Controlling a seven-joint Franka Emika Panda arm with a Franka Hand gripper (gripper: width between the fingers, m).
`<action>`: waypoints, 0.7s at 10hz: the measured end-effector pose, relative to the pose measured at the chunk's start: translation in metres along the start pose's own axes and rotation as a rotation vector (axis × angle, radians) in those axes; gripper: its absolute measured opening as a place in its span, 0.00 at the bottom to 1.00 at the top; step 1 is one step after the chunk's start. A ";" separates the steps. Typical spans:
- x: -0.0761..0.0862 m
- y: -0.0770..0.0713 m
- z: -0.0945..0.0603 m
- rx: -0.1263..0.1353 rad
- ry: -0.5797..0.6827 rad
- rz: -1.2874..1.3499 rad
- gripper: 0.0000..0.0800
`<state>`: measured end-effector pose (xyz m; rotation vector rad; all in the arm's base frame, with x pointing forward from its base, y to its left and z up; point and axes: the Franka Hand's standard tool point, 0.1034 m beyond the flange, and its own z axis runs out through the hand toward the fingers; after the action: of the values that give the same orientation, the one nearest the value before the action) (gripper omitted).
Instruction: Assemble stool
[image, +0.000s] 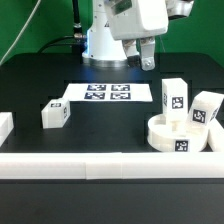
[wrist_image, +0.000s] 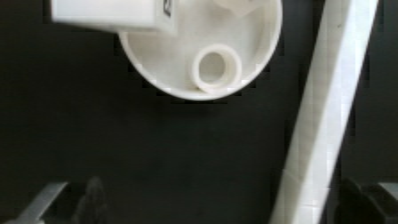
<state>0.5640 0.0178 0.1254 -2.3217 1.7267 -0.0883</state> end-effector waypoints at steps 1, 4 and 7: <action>0.000 0.000 0.000 0.000 0.000 -0.039 0.81; 0.000 0.000 0.000 -0.002 0.003 -0.298 0.81; 0.005 -0.001 0.006 -0.124 0.029 -0.818 0.81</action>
Offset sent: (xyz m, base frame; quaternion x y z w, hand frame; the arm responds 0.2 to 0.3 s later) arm 0.0000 0.0000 0.0000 0.0000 0.0000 -0.1938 0.9810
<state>0.5680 0.0142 0.1195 -2.9674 0.7000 -0.1597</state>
